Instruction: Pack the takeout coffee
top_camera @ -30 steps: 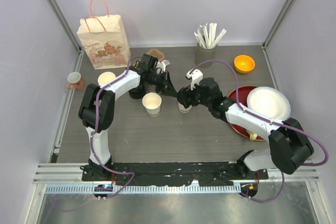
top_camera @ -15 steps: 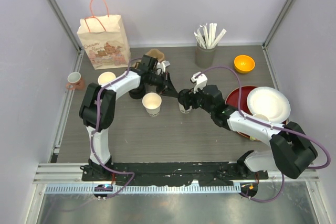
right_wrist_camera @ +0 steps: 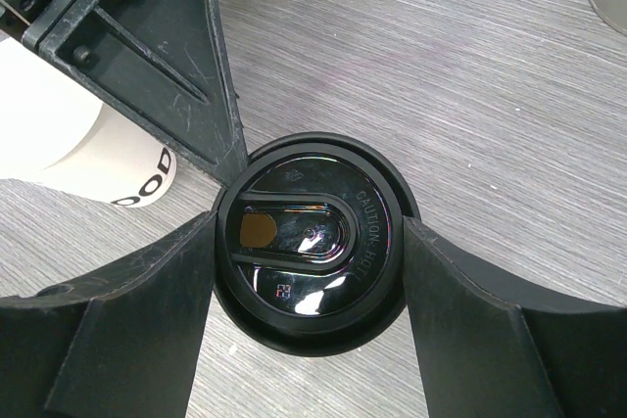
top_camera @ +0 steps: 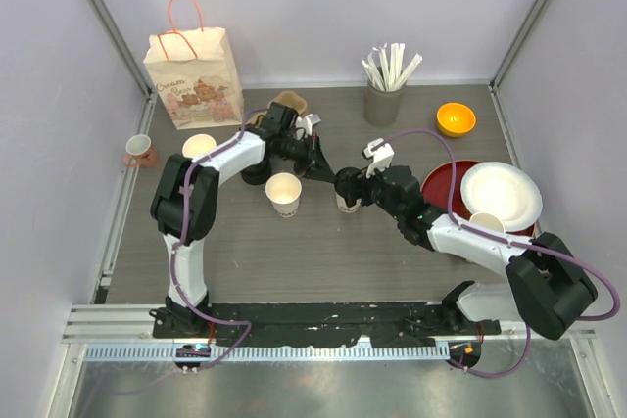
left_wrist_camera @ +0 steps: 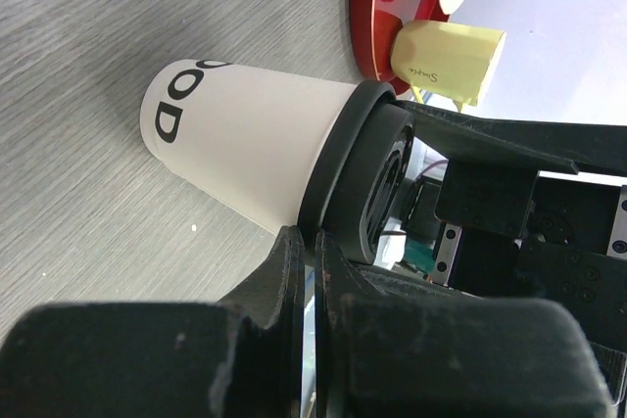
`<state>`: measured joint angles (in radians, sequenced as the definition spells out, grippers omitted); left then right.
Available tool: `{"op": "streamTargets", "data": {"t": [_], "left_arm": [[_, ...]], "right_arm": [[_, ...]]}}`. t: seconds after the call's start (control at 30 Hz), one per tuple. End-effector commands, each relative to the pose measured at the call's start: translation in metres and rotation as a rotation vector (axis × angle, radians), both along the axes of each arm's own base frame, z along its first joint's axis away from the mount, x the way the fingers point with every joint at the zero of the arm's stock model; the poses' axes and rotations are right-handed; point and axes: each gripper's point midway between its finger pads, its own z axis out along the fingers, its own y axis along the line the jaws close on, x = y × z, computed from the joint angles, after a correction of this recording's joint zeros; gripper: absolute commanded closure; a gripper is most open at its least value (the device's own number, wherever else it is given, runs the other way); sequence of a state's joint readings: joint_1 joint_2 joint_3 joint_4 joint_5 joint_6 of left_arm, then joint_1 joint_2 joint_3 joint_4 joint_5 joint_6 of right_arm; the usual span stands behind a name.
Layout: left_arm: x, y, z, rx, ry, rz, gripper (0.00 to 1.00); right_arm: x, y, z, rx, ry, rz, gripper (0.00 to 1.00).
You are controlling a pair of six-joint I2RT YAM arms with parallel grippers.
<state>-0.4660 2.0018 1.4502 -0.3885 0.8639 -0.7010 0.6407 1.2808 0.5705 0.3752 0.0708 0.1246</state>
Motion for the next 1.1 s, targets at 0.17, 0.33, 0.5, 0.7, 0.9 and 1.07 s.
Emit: {"op": "streamTargets", "data": {"t": [0.17,0.33,0.5,0.7,0.9,1.07], "left_arm": [[0.017,-0.003,-0.022,0.093,-0.028,0.015,0.78],[0.029,0.0,-0.016,0.101,-0.051,0.037,0.69],[0.032,-0.002,-0.02,0.096,-0.061,0.037,0.66],[0.041,-0.018,0.006,-0.016,-0.085,0.015,0.63],[0.049,-0.015,0.032,-0.042,-0.129,0.019,0.6],[0.044,-0.009,0.022,-0.019,-0.103,0.029,0.62]], "right_arm": [[-0.042,-0.018,-0.073,-0.107,0.256,0.006,0.53],[-0.041,-0.016,-0.069,-0.091,0.235,0.014,0.53],[-0.038,-0.014,-0.067,-0.098,0.229,0.022,0.54],[-0.038,-0.011,-0.066,-0.104,0.221,0.042,0.55],[-0.038,-0.012,-0.066,-0.102,0.222,0.038,0.56],[-0.038,-0.011,-0.066,-0.096,0.228,0.035,0.56]]}}
